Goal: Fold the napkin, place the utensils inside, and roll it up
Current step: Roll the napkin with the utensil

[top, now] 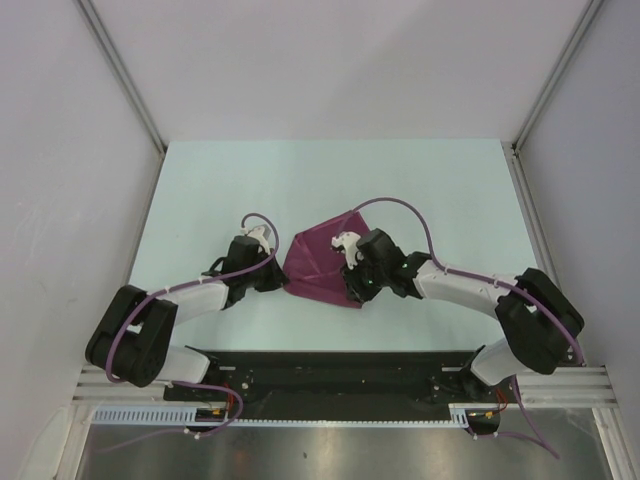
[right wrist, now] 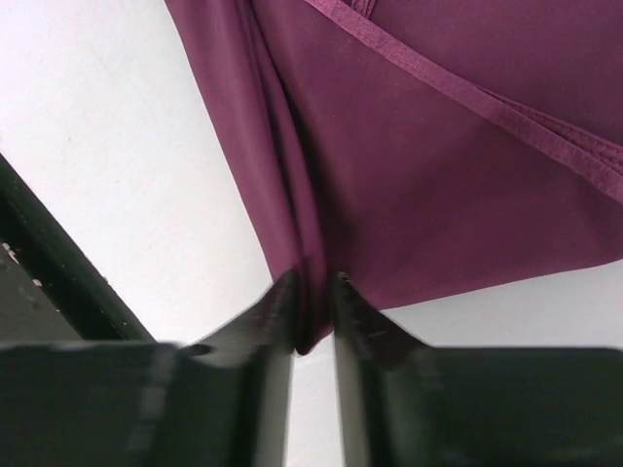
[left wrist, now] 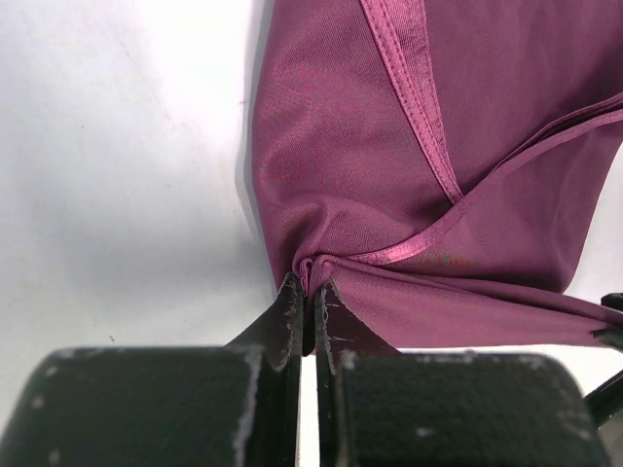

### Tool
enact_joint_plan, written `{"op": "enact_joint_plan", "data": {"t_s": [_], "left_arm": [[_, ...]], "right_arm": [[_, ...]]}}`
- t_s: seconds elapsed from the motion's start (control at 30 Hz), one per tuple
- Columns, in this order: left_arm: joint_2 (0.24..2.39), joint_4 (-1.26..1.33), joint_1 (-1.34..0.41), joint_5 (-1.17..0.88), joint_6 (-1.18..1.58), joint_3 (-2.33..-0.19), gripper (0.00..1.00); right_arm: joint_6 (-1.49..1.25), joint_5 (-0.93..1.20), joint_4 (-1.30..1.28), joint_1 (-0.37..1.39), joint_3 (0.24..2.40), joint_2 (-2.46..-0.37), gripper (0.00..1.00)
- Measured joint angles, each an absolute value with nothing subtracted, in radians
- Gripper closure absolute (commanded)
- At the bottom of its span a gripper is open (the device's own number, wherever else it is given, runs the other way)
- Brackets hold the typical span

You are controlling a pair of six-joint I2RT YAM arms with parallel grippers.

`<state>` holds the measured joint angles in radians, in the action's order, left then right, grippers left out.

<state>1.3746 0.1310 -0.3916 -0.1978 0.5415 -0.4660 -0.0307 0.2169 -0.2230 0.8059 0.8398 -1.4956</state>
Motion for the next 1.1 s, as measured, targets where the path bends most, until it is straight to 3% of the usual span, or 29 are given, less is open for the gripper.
{"op": "enact_joint_plan", "data": {"t_s": [0.1, 0.73, 0.97, 1.07, 1.1], "left_arm": [[1.375, 0.131, -0.39, -0.199, 0.542, -0.466, 1.0], [1.384, 0.123, -0.38, -0.215, 0.541, -0.474, 1.0], [1.384, 0.121, -0.379, -0.217, 0.541, -0.474, 1.0], [1.383, 0.121, -0.379, -0.218, 0.541, -0.474, 1.0], [1.383, 0.12, -0.379, -0.219, 0.541, -0.474, 1.0]], "right_arm": [[-0.034, 0.227, -0.223, 0.79, 0.843, -1.504, 1.0], [-0.137, 0.245, -0.299, 0.741, 0.943, -1.695, 1.0], [-0.149, 0.225, -0.342, 0.742, 0.968, -1.695, 0.95], [-0.149, 0.223, -0.372, 0.742, 0.987, -1.695, 0.86], [-0.148, 0.223, -0.382, 0.742, 0.995, -1.697, 0.79]]}}
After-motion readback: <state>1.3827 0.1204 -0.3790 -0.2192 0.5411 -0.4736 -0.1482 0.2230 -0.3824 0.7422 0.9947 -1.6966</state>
